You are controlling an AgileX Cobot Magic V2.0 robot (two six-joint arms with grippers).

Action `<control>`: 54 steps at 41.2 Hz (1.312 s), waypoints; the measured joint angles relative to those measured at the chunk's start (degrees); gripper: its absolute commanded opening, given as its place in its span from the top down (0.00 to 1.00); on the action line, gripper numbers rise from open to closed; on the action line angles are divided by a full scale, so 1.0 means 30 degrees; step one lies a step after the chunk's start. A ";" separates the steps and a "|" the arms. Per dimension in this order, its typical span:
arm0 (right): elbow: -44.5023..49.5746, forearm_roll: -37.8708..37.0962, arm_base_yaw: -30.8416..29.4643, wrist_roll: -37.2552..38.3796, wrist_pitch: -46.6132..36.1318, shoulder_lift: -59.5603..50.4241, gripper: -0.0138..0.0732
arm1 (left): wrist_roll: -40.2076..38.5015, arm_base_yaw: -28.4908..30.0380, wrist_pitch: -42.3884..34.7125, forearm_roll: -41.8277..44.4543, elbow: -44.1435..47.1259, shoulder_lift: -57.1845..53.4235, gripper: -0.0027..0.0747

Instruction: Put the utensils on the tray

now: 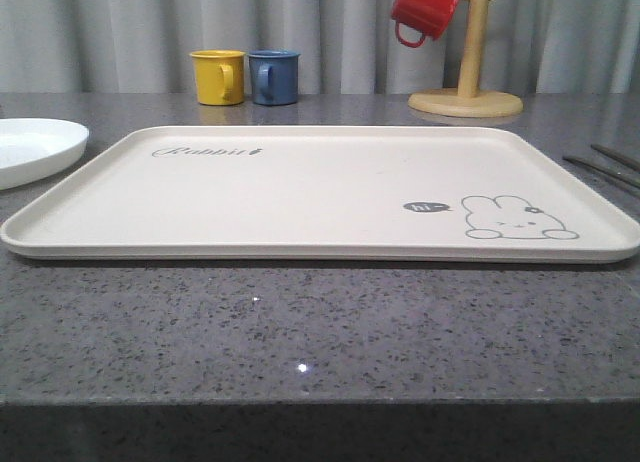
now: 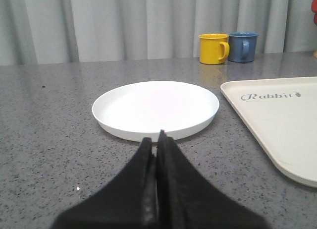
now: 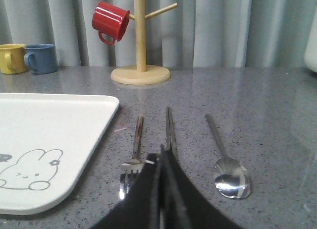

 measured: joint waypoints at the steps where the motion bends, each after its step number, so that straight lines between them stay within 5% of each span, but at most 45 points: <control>1: 0.0000 0.0000 0.0000 0.0000 0.0000 0.0000 0.98 | 0.0000 0.0000 0.0000 0.0000 0.0000 0.0000 0.99; 27: 0.0000 0.0000 0.0000 0.0000 -0.0229 0.0000 0.98 | 0.0000 0.0000 -0.0039 0.0000 0.0000 0.0000 0.99; 35: -0.0086 0.0000 0.0000 0.0000 -0.0893 0.0000 0.98 | 0.0000 0.0000 -0.1818 0.0000 -0.0085 0.0000 0.99; 45: -0.4759 0.0000 0.0000 0.0000 0.2611 0.0035 0.98 | 0.0000 0.0000 -0.1388 0.0000 -0.3950 0.0000 0.99; 54: -1.0595 0.0000 0.0000 0.0000 0.7577 0.2937 0.98 | 0.0000 0.0000 0.3220 0.0000 -0.9892 0.2358 0.99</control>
